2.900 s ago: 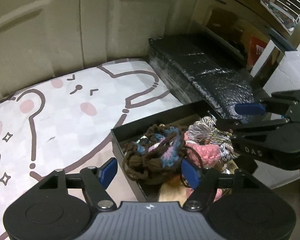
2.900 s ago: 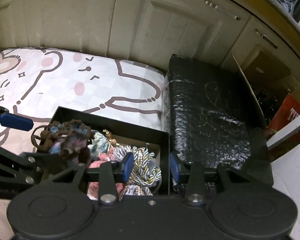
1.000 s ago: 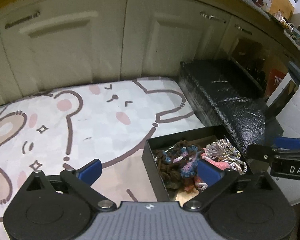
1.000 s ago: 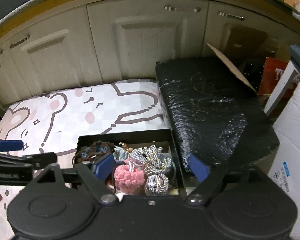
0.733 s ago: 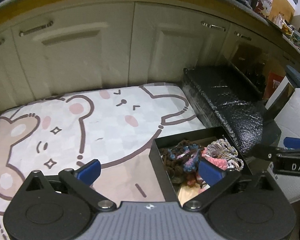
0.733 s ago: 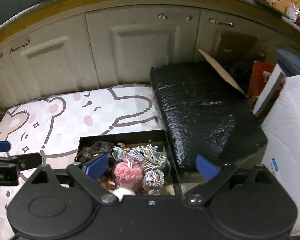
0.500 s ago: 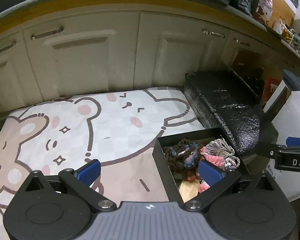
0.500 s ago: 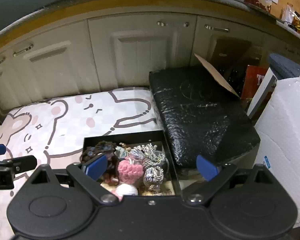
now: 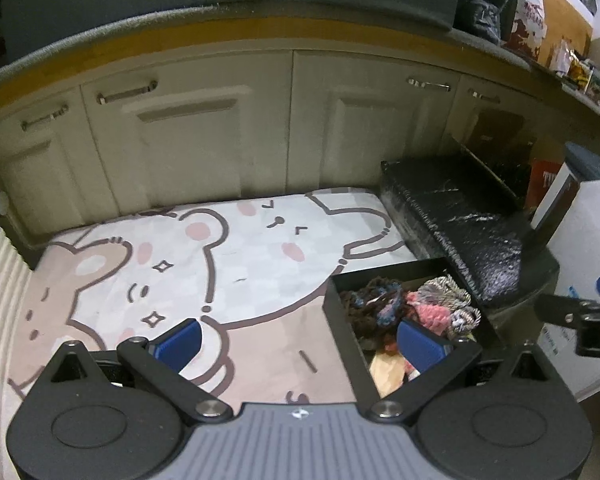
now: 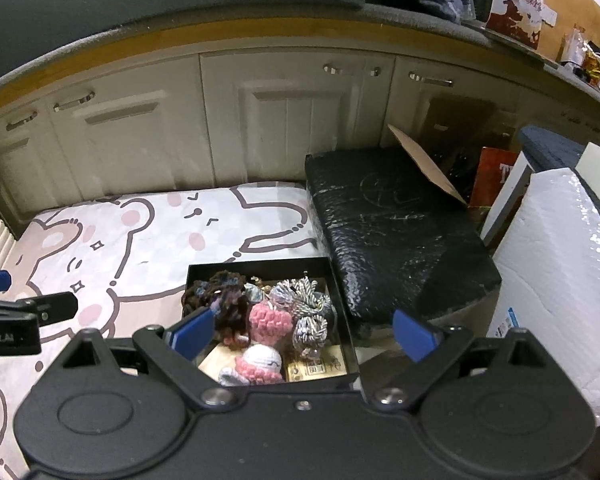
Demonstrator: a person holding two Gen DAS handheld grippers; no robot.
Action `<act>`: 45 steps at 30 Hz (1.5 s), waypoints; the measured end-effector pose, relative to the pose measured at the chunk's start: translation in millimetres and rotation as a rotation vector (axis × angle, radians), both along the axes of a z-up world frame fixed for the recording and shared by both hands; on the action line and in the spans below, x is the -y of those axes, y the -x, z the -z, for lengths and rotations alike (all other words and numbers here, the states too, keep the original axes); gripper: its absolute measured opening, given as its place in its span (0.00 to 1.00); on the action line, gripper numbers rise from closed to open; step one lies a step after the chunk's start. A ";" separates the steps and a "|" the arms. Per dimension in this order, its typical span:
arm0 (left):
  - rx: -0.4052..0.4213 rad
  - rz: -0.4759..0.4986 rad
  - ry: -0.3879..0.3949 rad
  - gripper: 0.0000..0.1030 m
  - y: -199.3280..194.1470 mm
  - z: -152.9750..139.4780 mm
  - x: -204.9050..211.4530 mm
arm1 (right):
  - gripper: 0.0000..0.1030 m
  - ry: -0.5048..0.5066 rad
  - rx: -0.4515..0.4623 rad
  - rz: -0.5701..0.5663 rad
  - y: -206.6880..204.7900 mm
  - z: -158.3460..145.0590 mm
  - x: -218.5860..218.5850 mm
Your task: Organize objects
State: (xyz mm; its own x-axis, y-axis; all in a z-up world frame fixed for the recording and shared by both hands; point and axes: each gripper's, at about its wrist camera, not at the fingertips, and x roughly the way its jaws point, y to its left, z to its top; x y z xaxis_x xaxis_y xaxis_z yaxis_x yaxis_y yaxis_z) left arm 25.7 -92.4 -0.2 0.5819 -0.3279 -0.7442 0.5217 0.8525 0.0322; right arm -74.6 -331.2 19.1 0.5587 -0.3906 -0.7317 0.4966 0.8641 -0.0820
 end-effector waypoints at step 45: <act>0.020 -0.026 -0.088 1.00 46.3 2.0 -36.7 | 0.95 0.066 -0.034 0.002 33.6 9.4 -51.9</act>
State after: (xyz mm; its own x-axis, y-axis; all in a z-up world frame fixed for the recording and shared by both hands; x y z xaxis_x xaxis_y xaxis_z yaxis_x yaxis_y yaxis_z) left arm -20.6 -55.6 -2.2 0.6042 -0.2462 -0.7578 0.4979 0.8592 0.1178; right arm -108.3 -279.3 9.7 0.5332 -0.4395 -0.7228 0.4944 0.8552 -0.1553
